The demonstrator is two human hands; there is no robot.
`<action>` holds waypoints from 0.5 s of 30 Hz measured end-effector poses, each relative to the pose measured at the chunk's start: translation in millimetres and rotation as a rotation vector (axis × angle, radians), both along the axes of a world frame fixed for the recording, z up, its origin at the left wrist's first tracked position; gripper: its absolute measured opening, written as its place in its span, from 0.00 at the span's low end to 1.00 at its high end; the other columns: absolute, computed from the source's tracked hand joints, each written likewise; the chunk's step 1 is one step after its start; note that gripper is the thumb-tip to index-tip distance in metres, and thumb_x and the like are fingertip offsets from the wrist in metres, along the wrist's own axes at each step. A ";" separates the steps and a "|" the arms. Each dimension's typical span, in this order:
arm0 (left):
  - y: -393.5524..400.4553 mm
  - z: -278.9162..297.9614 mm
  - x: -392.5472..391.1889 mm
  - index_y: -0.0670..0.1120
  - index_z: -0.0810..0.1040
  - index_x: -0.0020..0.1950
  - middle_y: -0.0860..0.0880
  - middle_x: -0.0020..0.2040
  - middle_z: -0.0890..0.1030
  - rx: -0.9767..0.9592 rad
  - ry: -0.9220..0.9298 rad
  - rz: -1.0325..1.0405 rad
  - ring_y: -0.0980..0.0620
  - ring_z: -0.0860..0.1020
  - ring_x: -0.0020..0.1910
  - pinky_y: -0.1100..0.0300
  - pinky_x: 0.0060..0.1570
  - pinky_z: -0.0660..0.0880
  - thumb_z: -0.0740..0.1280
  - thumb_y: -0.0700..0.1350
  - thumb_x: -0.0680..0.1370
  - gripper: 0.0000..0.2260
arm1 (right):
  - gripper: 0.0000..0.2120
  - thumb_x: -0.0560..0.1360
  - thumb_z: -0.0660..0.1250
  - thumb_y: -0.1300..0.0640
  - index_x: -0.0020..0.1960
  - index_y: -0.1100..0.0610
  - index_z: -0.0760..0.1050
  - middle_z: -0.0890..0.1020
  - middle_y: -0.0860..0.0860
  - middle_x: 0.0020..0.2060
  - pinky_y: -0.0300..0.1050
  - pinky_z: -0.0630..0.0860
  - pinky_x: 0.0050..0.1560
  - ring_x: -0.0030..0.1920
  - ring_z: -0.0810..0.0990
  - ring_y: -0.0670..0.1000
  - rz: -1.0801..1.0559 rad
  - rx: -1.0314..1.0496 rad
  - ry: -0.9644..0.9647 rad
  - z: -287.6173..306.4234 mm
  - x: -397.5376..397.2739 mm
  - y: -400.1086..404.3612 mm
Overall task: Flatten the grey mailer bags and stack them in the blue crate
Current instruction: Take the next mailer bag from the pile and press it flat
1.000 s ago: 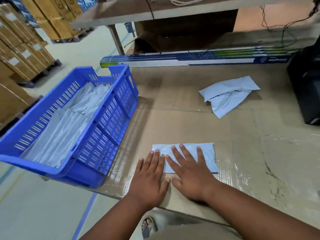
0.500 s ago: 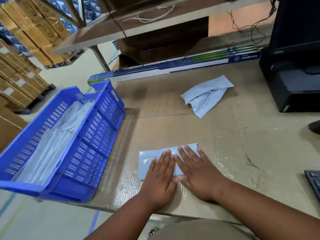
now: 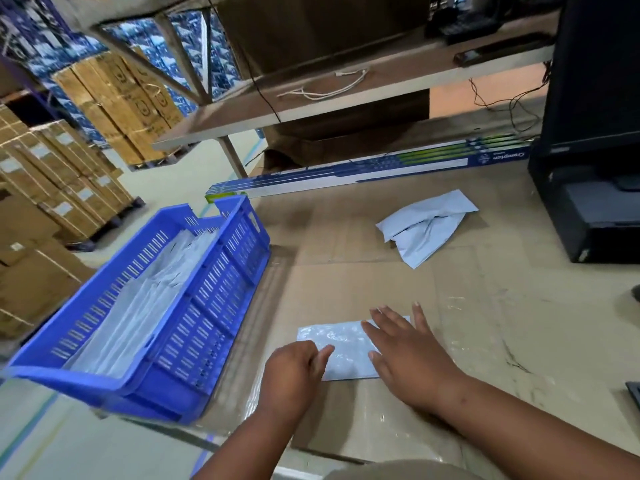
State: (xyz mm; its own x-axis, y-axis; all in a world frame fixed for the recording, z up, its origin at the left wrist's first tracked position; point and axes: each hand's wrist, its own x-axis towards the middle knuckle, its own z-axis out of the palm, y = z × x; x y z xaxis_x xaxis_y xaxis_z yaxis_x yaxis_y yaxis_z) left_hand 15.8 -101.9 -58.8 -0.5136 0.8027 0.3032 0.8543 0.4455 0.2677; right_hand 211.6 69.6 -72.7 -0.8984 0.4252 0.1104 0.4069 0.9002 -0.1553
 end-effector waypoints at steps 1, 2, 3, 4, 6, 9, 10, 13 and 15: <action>2.3 1.6 0.4 0.49 0.63 0.31 0.51 0.27 0.68 0.000 0.069 -0.011 0.51 0.68 0.29 0.54 0.31 0.63 0.61 0.65 0.82 0.27 | 0.27 0.82 0.51 0.44 0.77 0.53 0.72 0.72 0.56 0.78 0.71 0.49 0.76 0.79 0.69 0.57 0.014 0.019 0.014 4.8 -7.3 -3.0; 5.5 3.0 2.6 0.51 0.64 0.31 0.52 0.28 0.69 0.032 0.109 -0.066 0.52 0.70 0.30 0.54 0.32 0.66 0.64 0.63 0.81 0.25 | 0.28 0.82 0.52 0.45 0.77 0.53 0.71 0.71 0.56 0.78 0.71 0.49 0.76 0.80 0.68 0.57 0.032 0.007 0.017 9.3 -15.5 -6.5; 9.8 2.9 5.4 0.53 0.69 0.34 0.54 0.33 0.74 0.063 0.107 -0.154 0.52 0.74 0.36 0.54 0.38 0.71 0.66 0.60 0.81 0.20 | 0.29 0.81 0.51 0.45 0.78 0.54 0.70 0.69 0.56 0.79 0.70 0.49 0.77 0.81 0.66 0.57 0.052 -0.016 0.005 11.4 -23.0 -10.9; 13.2 0.6 8.8 0.53 0.77 0.42 0.54 0.43 0.80 0.061 0.084 -0.252 0.51 0.78 0.46 0.52 0.48 0.75 0.67 0.57 0.81 0.11 | 0.30 0.80 0.52 0.46 0.78 0.56 0.69 0.69 0.57 0.80 0.70 0.49 0.78 0.81 0.65 0.58 0.073 -0.026 -0.022 9.1 -29.1 -14.6; 18.2 -14.7 13.2 0.47 0.78 0.70 0.47 0.70 0.79 -0.056 0.073 -0.349 0.47 0.74 0.72 0.49 0.71 0.71 0.64 0.53 0.84 0.18 | 0.33 0.77 0.54 0.46 0.78 0.59 0.70 0.70 0.58 0.79 0.68 0.46 0.78 0.81 0.66 0.59 0.093 -0.026 -0.087 -3.4 -34.2 -19.5; 13.0 -46.0 13.8 0.46 0.59 0.86 0.45 0.86 0.57 -0.253 0.039 -0.322 0.49 0.52 0.86 0.40 0.81 0.58 0.54 0.57 0.88 0.28 | 0.32 0.82 0.54 0.42 0.80 0.58 0.69 0.68 0.56 0.80 0.61 0.45 0.80 0.82 0.63 0.56 0.102 -0.018 -0.105 -28.4 -26.9 -19.6; 8.4 -50.3 12.7 0.47 0.56 0.86 0.47 0.87 0.53 -0.283 0.056 -0.294 0.50 0.50 0.86 0.41 0.82 0.55 0.52 0.60 0.88 0.30 | 0.33 0.84 0.53 0.38 0.81 0.56 0.67 0.66 0.55 0.82 0.61 0.48 0.79 0.82 0.62 0.56 0.106 -0.020 -0.101 -33.2 -22.6 -17.0; -8.5 -47.4 -5.3 0.50 0.51 0.87 0.51 0.87 0.48 -0.369 0.063 -0.184 0.53 0.45 0.86 0.44 0.83 0.50 0.45 0.70 0.84 0.36 | 0.38 0.83 0.41 0.30 0.86 0.50 0.53 0.49 0.50 0.85 0.61 0.44 0.79 0.85 0.51 0.54 0.037 -0.091 -0.150 -29.4 -7.0 -1.0; -25.3 -41.0 -24.9 0.53 0.43 0.87 0.55 0.86 0.39 -0.468 0.058 -0.085 0.56 0.37 0.84 0.44 0.83 0.44 0.36 0.74 0.80 0.40 | 0.41 0.78 0.30 0.29 0.86 0.47 0.40 0.36 0.47 0.84 0.60 0.35 0.80 0.85 0.38 0.51 -0.029 -0.141 -0.160 -28.1 7.7 8.4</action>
